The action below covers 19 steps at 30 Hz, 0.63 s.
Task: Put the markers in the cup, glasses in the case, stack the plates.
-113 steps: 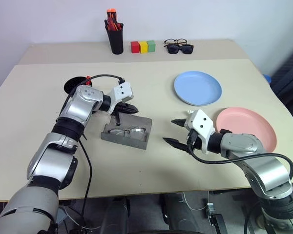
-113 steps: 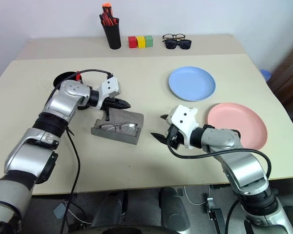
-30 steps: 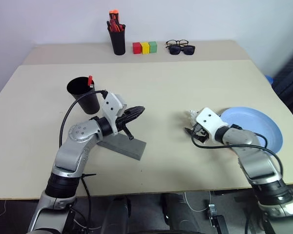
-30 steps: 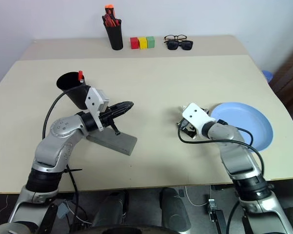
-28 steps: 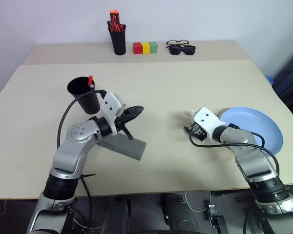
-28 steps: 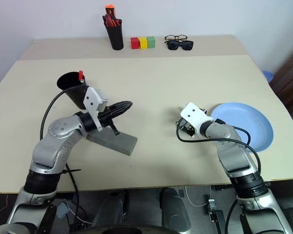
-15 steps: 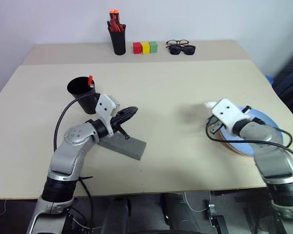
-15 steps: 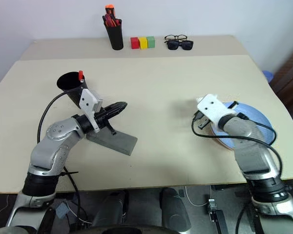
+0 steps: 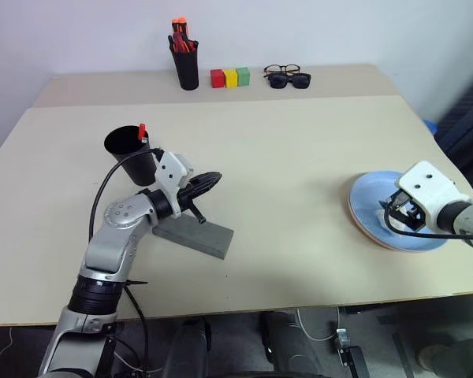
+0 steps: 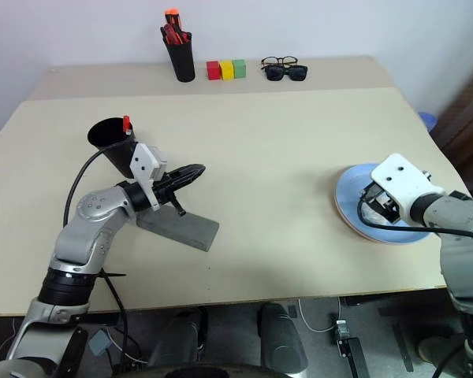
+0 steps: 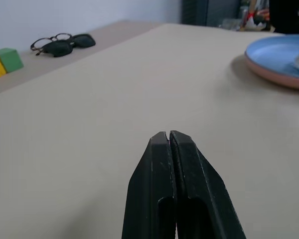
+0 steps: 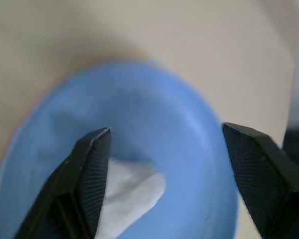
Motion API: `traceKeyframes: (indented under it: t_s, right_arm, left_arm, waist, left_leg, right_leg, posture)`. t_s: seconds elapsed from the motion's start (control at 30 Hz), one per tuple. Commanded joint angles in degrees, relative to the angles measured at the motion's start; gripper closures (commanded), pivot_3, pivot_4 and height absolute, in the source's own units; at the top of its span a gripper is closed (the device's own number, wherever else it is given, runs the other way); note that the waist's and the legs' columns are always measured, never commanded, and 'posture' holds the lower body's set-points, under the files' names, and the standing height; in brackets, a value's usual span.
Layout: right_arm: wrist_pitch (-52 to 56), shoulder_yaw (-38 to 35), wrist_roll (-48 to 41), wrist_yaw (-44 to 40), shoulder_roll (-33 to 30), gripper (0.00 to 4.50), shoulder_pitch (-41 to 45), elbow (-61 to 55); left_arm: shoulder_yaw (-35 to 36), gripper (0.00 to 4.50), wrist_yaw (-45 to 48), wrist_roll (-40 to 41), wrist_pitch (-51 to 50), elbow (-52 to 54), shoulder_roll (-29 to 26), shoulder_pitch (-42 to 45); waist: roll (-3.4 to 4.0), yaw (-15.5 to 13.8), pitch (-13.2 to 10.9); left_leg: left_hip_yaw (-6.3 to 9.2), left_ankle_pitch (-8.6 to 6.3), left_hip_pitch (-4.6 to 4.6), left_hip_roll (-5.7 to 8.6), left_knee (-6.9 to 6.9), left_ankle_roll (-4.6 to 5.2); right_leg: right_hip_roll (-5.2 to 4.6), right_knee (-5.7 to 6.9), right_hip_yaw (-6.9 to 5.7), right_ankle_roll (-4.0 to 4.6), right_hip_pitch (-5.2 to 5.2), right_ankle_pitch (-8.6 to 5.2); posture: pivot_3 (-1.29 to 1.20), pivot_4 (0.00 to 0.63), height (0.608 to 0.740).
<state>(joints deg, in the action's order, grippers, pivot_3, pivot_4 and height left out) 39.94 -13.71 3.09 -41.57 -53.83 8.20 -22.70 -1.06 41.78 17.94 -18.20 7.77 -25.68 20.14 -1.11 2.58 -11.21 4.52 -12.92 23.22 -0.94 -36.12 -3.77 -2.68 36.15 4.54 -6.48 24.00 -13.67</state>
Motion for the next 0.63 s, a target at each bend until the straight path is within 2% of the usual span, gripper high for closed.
traceKeyframes:
  t_s: [0.03, 0.2, 0.33, 0.47, 0.63]
  right_arm:
    - [-5.48, 0.05, -3.58, -2.11, 0.63, 1.16, 2.39, 1.4]
    - [-11.19, -0.2, -12.56, -4.16, 8.76, 1.16, 5.67, 6.68]
    - [-11.94, 1.15, -17.38, -5.94, 12.86, 1.16, 6.63, 9.08]
    - [-13.78, 4.74, -18.9, -5.4, 18.26, 1.16, 7.89, 13.28]
    - [-18.38, 9.21, -16.97, -4.89, 21.24, 1.16, 9.54, 19.03]
  left_arm:
    - [3.85, 4.5, -0.04, 0.55, -0.14, 3.98, -3.43, -3.36]
    - [13.62, 4.5, -3.52, 2.06, -2.08, 7.97, -7.84, -11.97]
    - [17.72, 4.5, -5.63, 1.7, -2.53, 10.7, -9.0, -17.4]
    - [20.22, 4.5, -8.8, 2.16, -1.87, 13.24, -6.71, -21.78]
    - [21.3, 4.5, -11.77, 1.92, -2.09, 15.65, -4.84, -25.05]
  waist:
    - [0.0, -0.04, 0.0]
    - [-0.04, 0.09, -0.03]
    - [-0.03, -0.25, -0.03]
    - [-0.06, -0.1, -0.01]
    - [-0.04, -0.05, -0.02]
  left_leg:
    - [0.0, 0.0, 0.01, 0.0, 0.01, 0.0]
    - [0.0, 0.0, 0.0, -0.03, 0.04, 0.0]
    - [0.0, 0.0, 0.04, 0.0, 0.0, 0.0]
    - [0.0, 0.0, 0.04, -0.01, 0.0, 0.0]
    - [0.0, 0.0, 0.02, -0.01, 0.01, 0.0]
  right_leg:
    - [0.0, -0.01, 0.0, -0.01, 0.0, 0.0]
    - [0.0, -0.02, 0.0, 0.04, 0.0, -0.02]
    - [-0.04, -0.03, 0.0, 0.05, 0.0, -0.03]
    - [-0.04, -0.03, -0.01, 0.06, -0.01, -0.03]
    - [-0.03, -0.01, -0.01, 0.06, 0.0, -0.03]
  posture:
    - [0.0, 0.15, 0.74]
    - [0.0, 0.15, 0.74]
    - [0.0, 0.15, 0.74]
    - [0.0, 0.15, 0.74]
    - [0.0, 0.15, 0.74]
